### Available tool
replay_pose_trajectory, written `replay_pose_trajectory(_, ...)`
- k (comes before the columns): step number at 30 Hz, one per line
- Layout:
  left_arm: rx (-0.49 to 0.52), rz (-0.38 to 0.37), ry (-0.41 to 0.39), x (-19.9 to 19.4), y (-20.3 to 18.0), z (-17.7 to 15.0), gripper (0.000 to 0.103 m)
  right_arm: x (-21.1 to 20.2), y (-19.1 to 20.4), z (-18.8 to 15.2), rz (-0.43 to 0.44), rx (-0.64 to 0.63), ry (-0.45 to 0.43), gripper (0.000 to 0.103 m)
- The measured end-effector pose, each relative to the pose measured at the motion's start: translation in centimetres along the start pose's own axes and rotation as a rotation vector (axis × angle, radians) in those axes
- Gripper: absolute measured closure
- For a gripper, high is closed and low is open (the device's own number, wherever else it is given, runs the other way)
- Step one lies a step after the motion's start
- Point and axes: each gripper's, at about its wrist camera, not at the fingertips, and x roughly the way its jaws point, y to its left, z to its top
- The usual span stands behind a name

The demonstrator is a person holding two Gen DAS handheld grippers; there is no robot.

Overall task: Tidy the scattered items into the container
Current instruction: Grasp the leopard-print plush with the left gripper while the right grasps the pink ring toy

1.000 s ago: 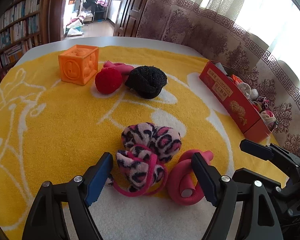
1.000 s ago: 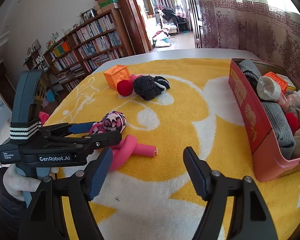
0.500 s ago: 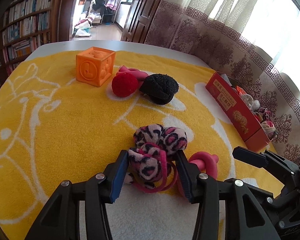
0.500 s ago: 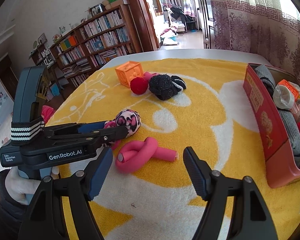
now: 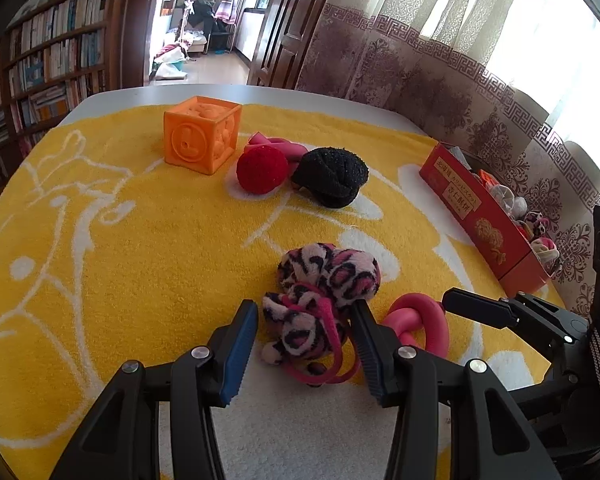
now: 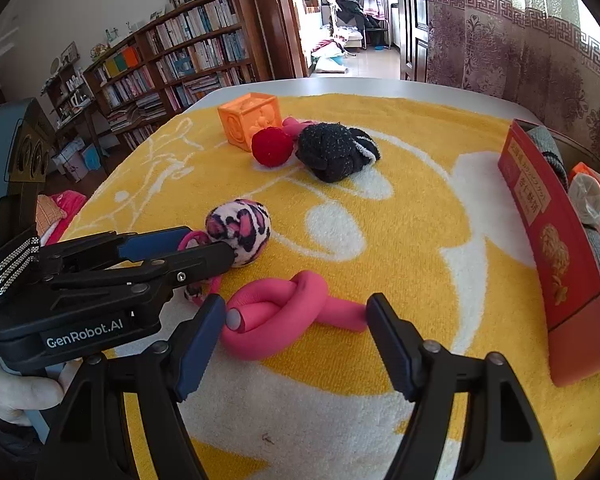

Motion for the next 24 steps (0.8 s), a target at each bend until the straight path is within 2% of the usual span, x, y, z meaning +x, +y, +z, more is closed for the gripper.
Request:
replay_pose_trajectory(5, -0.002, -0.003, 0.004, 0.1, 0.0, 0.0, 0.053, 0.5, 0.9, -0.1, -0.042, -0.063, 0.005, 0.025)
replay_pose_trajectory(14, 0.005, 0.004, 0.015, 0.5, -0.3, -0.3, 0.053, 0.0, 0.8, -0.7, -0.036, -0.091, -0.019, 0.03)
replay_pose_trajectory(15, 0.007, 0.006, 0.015, 0.6, -0.3, -0.3, 0.053, -0.3, 0.8, -0.8, -0.023, -0.095, -0.027, 0.036)
replay_pose_trajectory(16, 0.009, 0.009, 0.016, 0.6, -0.4, -0.3, 0.053, -0.5, 1.0, -0.8, -0.01, -0.102, -0.031, 0.054)
replay_pose_trajectory(21, 0.025, 0.022, 0.023, 0.9, -0.9, -0.2, 0.053, -1.0, 0.5, -1.1, -0.016, -0.095, -0.035, 0.055)
replay_pose_trajectory(22, 0.033, 0.028, 0.026, 1.1, -1.1, -0.2, 0.053, -1.2, 0.3, -1.1, -0.017, -0.091, -0.041, 0.057)
replay_pose_trajectory(24, 0.052, 0.043, 0.03, 1.3, -1.5, -0.1, 0.053, -1.6, 0.2, -1.1, -0.023, -0.09, -0.057, 0.075)
